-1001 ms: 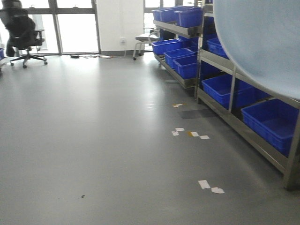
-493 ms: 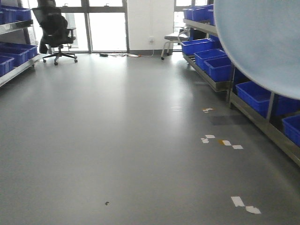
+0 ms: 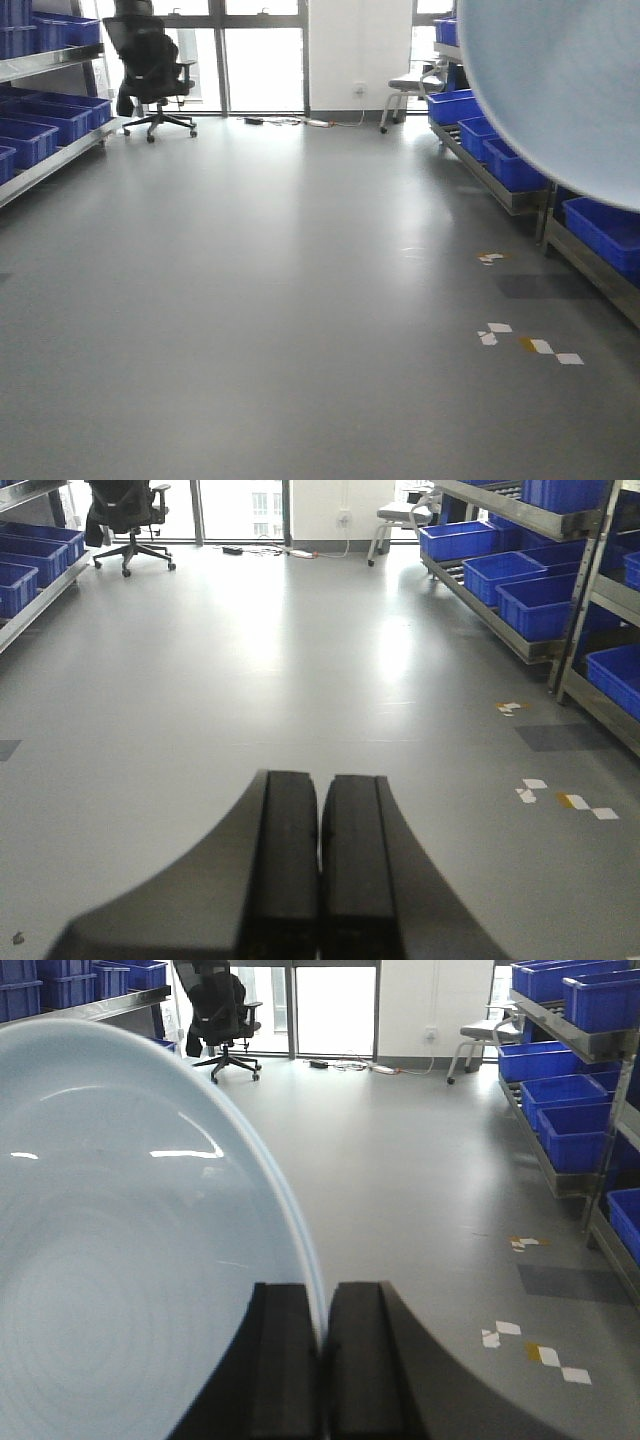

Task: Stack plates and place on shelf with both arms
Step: 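Drive the base away from the table carrying the plates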

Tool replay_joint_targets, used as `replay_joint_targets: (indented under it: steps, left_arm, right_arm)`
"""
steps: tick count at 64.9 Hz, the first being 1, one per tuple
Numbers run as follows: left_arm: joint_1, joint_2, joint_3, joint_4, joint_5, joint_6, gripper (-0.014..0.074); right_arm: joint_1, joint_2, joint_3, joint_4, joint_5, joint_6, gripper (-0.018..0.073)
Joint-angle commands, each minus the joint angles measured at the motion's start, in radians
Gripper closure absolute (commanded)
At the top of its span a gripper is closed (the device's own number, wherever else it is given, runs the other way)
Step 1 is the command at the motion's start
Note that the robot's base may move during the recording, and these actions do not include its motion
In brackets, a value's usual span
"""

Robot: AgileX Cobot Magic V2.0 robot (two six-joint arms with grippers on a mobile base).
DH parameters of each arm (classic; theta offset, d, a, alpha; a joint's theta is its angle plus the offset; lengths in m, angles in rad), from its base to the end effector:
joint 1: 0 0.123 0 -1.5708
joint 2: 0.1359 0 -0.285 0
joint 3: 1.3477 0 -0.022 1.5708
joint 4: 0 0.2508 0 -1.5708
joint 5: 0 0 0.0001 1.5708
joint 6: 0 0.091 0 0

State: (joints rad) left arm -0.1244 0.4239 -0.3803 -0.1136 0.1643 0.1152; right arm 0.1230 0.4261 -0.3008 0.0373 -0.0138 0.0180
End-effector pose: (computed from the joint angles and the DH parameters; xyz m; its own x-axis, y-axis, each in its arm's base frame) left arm 0.0975 -0.0139 0.2963 -0.1180 0.0179 -0.9929 0.1427 0.9898 0.0009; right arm 0.1005 0.0124 0.2850 -0.0308 0.0519 -0.9982 -0.1207 0.9912 0.0552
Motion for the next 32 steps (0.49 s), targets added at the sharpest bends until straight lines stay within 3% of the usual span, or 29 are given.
replay_joint_targets:
  steps: [1, 32]
  left_arm:
    - [0.001, 0.005, -0.03, -0.003, -0.08, 0.002, 0.0514]
    - [0.001, 0.005, -0.03, -0.003, -0.08, 0.002, 0.0514]
  right_arm:
    - [-0.002, 0.002, -0.03, -0.004, -0.106, 0.003, 0.0503]
    - [-0.002, 0.003, -0.03, -0.004, -0.106, 0.003, 0.0503]
